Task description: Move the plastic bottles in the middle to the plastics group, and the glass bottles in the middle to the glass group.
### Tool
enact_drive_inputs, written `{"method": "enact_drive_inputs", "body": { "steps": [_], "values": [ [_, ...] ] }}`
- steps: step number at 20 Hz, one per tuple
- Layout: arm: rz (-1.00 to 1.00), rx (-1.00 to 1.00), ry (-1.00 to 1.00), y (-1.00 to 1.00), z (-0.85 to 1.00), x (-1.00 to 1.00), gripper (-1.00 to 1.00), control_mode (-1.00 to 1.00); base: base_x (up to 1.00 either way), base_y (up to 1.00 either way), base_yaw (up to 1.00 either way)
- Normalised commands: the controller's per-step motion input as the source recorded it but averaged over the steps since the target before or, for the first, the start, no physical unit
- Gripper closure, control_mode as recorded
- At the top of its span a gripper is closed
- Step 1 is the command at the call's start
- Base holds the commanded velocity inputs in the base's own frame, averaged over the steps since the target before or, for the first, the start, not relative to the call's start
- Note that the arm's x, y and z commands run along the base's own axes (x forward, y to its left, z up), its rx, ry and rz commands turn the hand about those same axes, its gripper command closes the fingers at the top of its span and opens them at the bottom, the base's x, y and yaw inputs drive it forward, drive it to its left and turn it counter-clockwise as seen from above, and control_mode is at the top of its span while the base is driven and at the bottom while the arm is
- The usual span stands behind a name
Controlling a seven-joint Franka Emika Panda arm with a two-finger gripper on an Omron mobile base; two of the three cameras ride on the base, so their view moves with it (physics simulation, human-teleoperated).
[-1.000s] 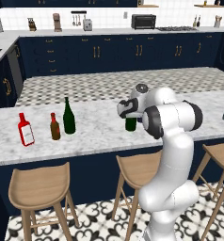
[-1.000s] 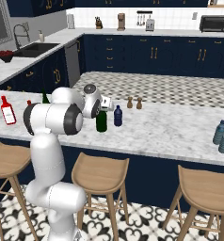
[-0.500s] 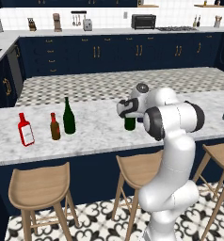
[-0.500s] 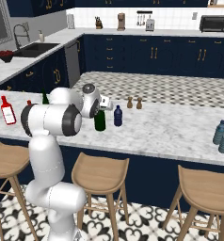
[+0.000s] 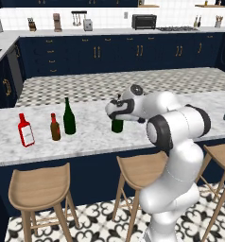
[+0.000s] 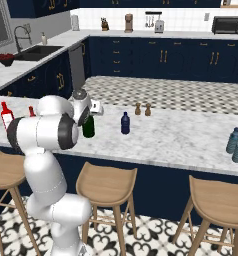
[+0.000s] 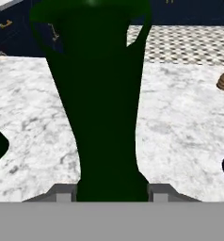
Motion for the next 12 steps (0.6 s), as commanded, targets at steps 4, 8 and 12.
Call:
{"method": "enact_drive_inputs", "body": {
  "steps": [4,8,12],
  "values": [
    [0.19,0.0,0.0,1.0,0.0,-0.22,1.0,-1.0,0.0,0.0,0.0],
    [0.16,0.0,0.0,1.0,0.0,-0.15,1.0,-1.0,0.0,0.0,0.0],
    [0.15,0.0,0.0,1.0,0.0,-0.16,1.0,-1.0,0.0,0.0,0.0]
  ]
}}
